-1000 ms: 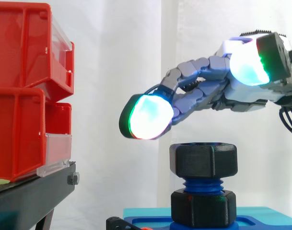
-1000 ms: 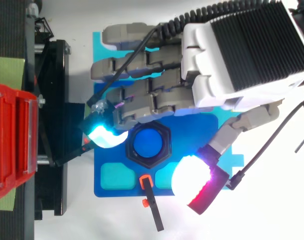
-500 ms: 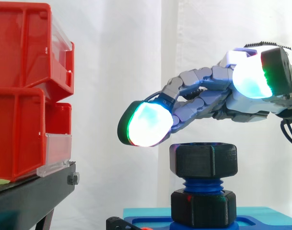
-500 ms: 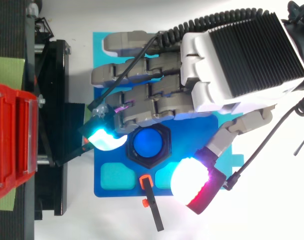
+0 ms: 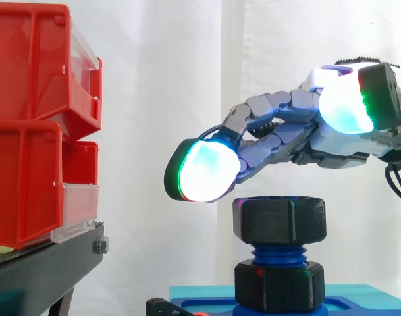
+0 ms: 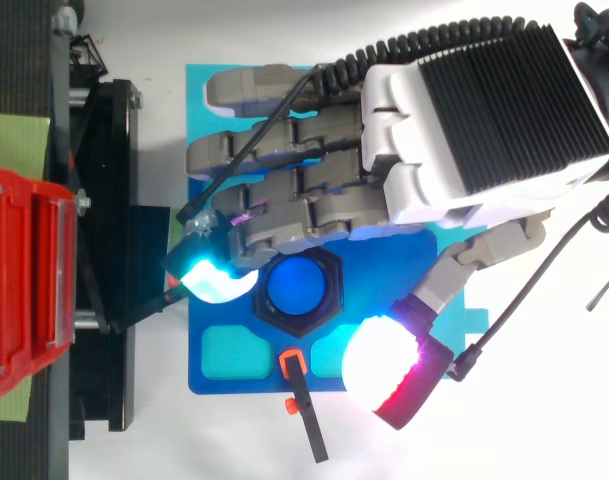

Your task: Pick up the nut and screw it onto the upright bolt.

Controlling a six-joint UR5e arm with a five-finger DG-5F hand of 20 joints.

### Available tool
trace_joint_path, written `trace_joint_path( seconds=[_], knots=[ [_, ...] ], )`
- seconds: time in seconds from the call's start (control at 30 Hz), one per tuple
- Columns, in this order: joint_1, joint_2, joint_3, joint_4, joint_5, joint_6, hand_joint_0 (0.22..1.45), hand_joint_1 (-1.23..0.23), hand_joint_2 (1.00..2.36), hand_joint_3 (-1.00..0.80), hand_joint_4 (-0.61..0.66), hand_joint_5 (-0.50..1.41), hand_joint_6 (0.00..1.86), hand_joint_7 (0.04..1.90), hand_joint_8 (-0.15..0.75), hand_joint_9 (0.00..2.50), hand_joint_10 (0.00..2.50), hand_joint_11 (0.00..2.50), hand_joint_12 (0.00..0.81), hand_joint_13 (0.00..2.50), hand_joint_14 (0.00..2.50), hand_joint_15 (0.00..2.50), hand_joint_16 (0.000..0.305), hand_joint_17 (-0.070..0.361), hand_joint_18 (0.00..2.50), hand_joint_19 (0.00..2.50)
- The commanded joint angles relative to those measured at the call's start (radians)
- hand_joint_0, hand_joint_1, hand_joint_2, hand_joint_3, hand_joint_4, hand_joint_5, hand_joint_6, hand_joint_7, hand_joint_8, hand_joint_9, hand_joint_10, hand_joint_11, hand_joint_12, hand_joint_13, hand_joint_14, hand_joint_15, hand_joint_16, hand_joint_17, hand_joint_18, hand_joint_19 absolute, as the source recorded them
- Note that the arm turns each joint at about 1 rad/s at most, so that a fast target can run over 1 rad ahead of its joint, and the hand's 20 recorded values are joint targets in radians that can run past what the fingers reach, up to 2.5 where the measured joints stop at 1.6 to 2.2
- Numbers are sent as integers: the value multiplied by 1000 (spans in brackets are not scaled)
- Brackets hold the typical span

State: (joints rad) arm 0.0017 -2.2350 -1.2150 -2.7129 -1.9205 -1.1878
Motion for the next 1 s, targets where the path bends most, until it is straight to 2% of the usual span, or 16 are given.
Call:
trace_joint_path(
  seconds=[0.0, 0.8, 0.97],
  knots=[
    [0, 0, 0, -1, 0, -7, 478, -179, 1000, -500, 208, -94, 502, 689, 230, 613, 0, 0, 313, 385, 0, 0, 34, 76, 70, 0],
    [11, 0, -8, -7, 0, -9, 483, -208, 1000, -500, 220, -91, 502, 725, 243, 664, 0, 0, 320, 436, 0, 0, 34, 76, 130, 0],
    [11, 0, -9, -8, 0, -9, 484, -209, 1000, -500, 225, -85, 503, 778, 250, 677, 0, 0, 322, 449, 0, 0, 34, 77, 152, 0]
  ],
)
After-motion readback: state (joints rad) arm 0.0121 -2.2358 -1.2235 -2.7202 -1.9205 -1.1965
